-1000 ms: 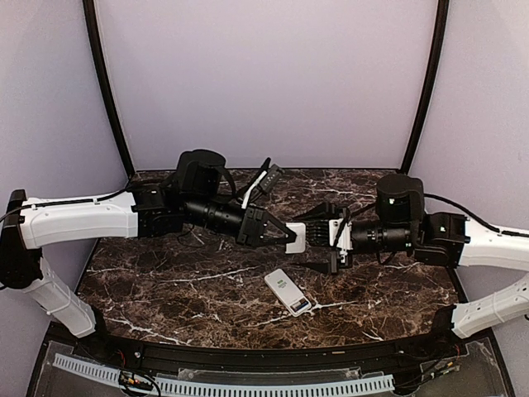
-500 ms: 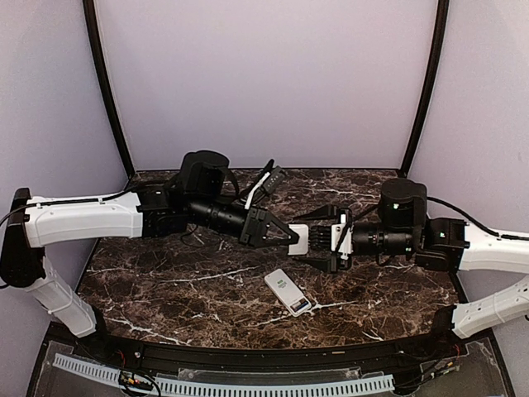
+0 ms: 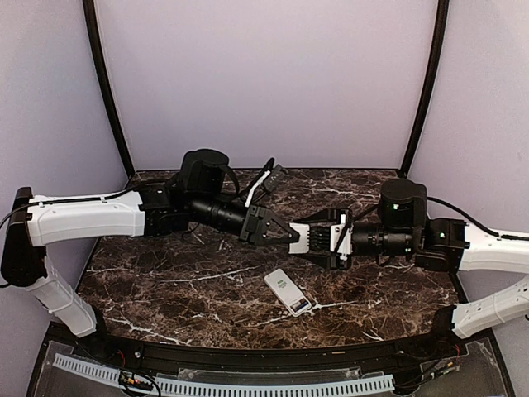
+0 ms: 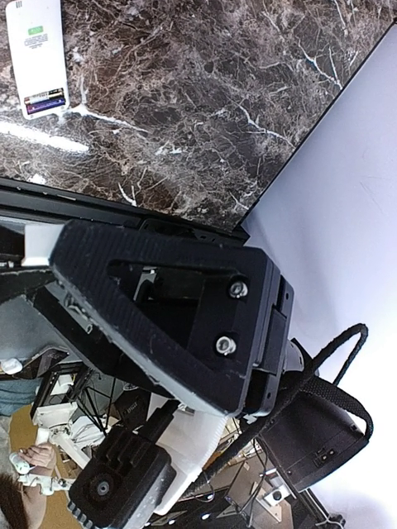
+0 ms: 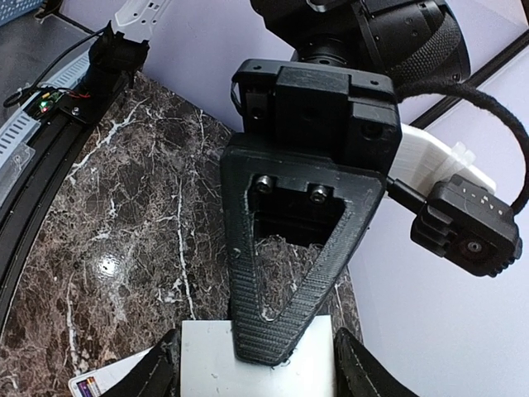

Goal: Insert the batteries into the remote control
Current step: Pass from the left arm to the right

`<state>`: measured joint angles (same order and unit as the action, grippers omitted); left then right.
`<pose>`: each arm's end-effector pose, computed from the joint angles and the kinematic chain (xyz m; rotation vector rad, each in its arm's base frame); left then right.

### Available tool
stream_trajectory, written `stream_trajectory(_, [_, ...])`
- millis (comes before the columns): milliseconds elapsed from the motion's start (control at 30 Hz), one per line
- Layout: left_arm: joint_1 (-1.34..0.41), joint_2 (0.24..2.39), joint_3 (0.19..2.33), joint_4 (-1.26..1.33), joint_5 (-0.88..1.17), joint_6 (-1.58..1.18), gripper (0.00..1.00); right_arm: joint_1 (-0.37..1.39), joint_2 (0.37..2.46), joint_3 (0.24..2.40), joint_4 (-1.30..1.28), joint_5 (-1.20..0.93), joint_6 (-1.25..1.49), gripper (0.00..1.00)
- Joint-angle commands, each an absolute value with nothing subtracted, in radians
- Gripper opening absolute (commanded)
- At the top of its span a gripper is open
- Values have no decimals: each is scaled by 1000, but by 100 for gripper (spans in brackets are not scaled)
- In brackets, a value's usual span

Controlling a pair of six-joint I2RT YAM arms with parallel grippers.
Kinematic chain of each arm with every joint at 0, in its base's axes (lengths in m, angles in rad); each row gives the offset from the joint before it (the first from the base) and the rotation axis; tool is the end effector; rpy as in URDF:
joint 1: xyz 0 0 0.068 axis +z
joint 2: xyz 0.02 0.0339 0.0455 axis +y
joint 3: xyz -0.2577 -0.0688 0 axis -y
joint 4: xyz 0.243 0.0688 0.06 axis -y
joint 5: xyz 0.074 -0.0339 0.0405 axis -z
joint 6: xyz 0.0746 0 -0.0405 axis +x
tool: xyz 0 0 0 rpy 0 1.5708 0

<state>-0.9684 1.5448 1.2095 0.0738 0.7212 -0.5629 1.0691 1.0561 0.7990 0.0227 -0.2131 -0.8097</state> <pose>0.1793 -0.3477 0.3142 0.9971 1.8944 -1.6529 0.1239 0.2586 0.2999 -1.5506 0.9447 0.3766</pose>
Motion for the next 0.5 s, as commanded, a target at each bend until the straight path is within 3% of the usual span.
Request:
stream_trajectory(0, [-960,1553,1237,106,752,-579,0,1081,1050,790,28,-196,-808,56])
stream_trajectory(233, [-953,1554,1230,122,769,-585,0,1081,1047,792,23,-187,-804,48])
stream_trajectory(300, [-952,1554,1231,115,768,-579,7,1081,1045,792,22,-186,-798,46])
stream_trajectory(333, [-953,1554,1232,104,763,-570,18,1081,1045,792,22,-185,-795,46])
stream_trajectory(467, [-951,1538,1237,46,716,-513,44,1081,1040,783,22,-169,-768,44])
